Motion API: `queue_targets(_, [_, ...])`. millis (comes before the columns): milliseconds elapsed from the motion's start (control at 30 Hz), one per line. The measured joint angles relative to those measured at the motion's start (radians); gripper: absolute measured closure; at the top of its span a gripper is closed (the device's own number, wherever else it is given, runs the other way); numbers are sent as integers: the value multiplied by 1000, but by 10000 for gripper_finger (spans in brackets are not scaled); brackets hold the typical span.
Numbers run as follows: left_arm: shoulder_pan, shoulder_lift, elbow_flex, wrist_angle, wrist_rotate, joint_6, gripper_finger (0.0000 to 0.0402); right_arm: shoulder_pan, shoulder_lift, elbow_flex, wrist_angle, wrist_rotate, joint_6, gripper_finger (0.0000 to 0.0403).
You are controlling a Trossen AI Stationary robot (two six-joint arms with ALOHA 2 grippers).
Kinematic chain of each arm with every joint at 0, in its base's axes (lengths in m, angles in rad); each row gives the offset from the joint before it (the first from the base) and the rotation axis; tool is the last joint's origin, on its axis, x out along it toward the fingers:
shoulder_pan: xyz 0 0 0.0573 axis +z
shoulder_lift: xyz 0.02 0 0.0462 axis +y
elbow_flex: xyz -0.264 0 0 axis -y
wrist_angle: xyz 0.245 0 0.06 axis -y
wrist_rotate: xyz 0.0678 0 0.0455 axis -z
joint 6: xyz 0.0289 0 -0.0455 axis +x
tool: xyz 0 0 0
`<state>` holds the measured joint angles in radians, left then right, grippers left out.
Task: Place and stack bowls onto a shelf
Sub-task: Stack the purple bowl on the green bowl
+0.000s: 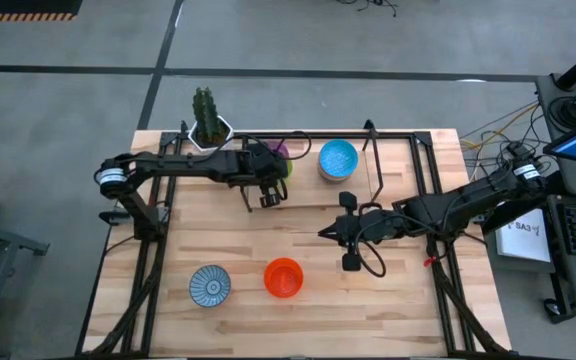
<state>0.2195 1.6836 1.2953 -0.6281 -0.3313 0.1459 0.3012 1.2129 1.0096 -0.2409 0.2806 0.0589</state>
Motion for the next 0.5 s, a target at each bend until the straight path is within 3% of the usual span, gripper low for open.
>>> queue_targets(267, [0,0,0,2,19,2,397,0,0,0,0,0,0,394])
queue_targets(500, [0,-1,0,5,18,6,331,0,0,0,0,0,0,394])
